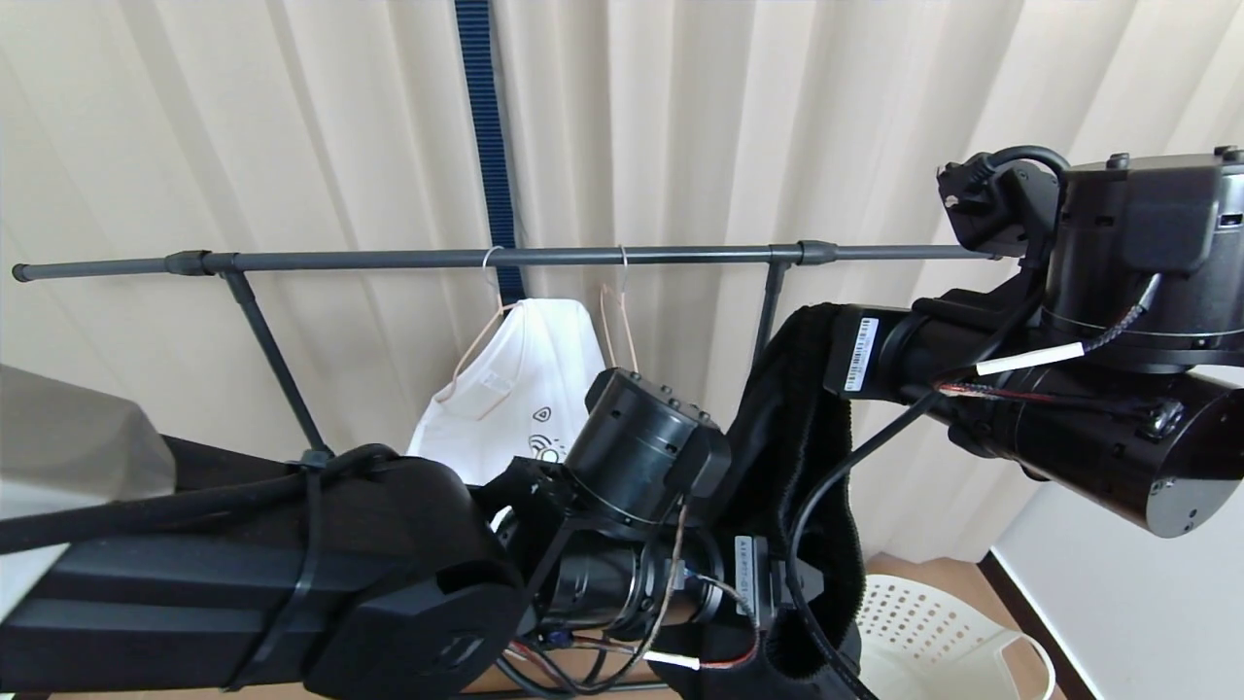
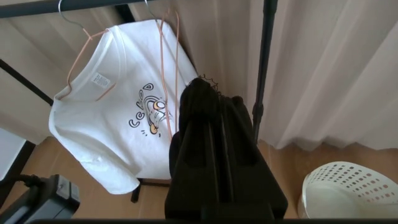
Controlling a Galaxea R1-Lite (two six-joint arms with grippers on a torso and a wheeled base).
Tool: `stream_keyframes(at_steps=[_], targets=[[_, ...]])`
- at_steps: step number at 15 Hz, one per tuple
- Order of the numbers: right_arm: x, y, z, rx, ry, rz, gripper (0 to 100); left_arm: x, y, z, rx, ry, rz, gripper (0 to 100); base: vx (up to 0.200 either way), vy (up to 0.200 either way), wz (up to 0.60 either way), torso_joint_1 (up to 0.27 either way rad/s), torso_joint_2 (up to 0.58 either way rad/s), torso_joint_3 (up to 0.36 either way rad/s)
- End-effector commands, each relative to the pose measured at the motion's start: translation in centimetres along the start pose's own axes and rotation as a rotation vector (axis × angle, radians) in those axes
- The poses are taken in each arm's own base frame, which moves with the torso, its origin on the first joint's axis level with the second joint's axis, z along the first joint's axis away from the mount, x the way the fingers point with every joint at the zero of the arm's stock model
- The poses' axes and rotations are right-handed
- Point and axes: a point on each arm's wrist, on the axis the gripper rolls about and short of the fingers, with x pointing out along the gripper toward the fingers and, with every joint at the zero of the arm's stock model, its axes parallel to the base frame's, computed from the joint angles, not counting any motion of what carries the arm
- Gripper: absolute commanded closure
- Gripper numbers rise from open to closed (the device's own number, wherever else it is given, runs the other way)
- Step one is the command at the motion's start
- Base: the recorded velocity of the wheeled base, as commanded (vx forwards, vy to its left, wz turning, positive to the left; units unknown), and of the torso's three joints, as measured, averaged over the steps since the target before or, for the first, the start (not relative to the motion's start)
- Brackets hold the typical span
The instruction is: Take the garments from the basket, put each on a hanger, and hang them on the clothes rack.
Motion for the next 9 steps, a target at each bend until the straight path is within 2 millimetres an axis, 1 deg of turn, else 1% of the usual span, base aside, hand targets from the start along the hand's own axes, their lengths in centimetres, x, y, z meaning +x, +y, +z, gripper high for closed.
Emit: stream_keyframes(at_steps=[1, 3, 5, 6, 7, 8, 9], targets=[[0.0, 0.0, 0.0, 0.001, -0.005, -0.008, 100, 1.7, -0.3, -0.1, -0.004, -0.002, 0.027, 0, 0.000, 0.000, 0.00, 0.000, 0.00, 0.000], [0.0, -0.1, 0.1, 0.003, -0.018, -0.036, 100, 3.1, -0.3, -0.5, -0.022, -0.020, 0.085, 0, 0.000, 0.000, 0.00, 0.000, 0.00, 0.000], [-0.3, -0.1, 0.6, 0.011, -0.032, -0.033, 100, 3.9, 0.2, -0.8, -0.023, -0.041, 0.150, 0, 0.000, 0.000, 0.00, 0.000, 0.00, 0.000], [-0.7, -0.3, 1.1, 0.022, -0.048, -0.034, 100, 4.2, 0.6, -1.1, -0.021, -0.057, 0.202, 0, 0.000, 0.000, 0.00, 0.000, 0.00, 0.000], [-0.8, -0.4, 1.3, 0.026, -0.054, -0.031, 100, 4.3, 0.7, -1.2, -0.020, -0.058, 0.214, 0, 0.000, 0.000, 0.00, 0.000, 0.00, 0.000], [-1.1, -0.6, 1.7, 0.034, -0.068, -0.033, 100, 4.5, 1.1, -1.7, -0.016, -0.048, 0.241, 0, 0.000, 0.000, 0.00, 0.000, 0.00, 0.000], [-1.1, -0.8, 2.0, 0.039, -0.075, -0.038, 100, 4.5, 1.1, -2.2, -0.011, -0.036, 0.247, 0, 0.000, 0.000, 0.00, 0.000, 0.00, 0.000]])
